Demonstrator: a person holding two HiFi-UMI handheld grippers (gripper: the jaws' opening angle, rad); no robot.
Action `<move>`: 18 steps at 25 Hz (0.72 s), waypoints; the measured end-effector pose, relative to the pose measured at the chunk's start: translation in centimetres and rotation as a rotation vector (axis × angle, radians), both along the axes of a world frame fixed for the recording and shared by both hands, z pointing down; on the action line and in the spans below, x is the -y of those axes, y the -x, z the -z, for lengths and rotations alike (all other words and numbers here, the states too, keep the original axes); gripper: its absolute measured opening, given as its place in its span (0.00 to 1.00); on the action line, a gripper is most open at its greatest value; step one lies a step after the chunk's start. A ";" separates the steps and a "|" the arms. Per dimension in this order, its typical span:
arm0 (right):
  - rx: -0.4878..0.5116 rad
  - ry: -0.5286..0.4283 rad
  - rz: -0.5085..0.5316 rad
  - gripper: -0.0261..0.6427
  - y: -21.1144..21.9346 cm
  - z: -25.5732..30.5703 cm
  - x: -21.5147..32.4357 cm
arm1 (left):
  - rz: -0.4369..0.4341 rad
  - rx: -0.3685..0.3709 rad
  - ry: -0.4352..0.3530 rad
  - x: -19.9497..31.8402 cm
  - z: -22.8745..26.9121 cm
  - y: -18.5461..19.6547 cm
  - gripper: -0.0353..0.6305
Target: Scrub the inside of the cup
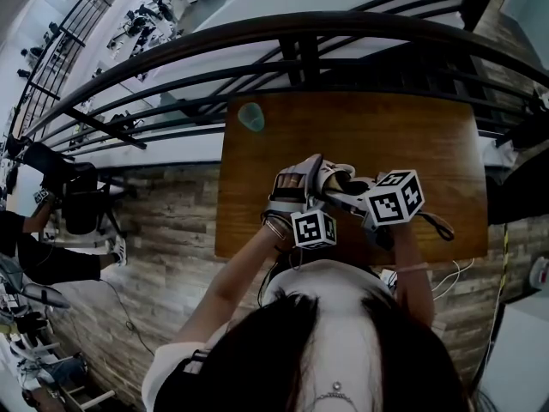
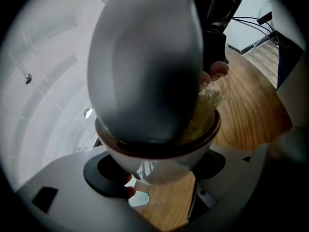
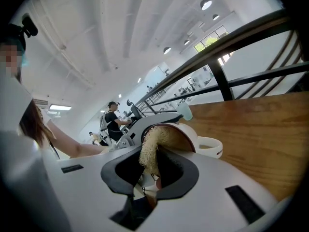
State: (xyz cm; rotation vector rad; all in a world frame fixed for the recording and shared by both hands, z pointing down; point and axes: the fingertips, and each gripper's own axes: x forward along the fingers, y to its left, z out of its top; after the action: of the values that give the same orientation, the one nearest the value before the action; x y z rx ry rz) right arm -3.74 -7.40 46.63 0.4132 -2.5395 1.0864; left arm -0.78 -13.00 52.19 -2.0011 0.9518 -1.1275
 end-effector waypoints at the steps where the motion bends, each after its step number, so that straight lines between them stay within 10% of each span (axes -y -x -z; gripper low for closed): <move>1: -0.013 -0.005 0.011 0.16 0.0 -0.1 -0.1 | -0.004 0.001 0.002 -0.1 -0.1 -0.1 0.64; 18: -0.285 -0.101 0.204 0.16 -0.8 -2.4 -1.2 | -0.043 0.085 0.017 -0.5 -1.1 -0.4 0.64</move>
State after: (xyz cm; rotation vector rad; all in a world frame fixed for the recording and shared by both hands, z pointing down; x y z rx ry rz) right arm -2.96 -6.23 49.05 0.3022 -2.3295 0.7682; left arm -0.39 -12.49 53.26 -1.9617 0.8545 -1.1908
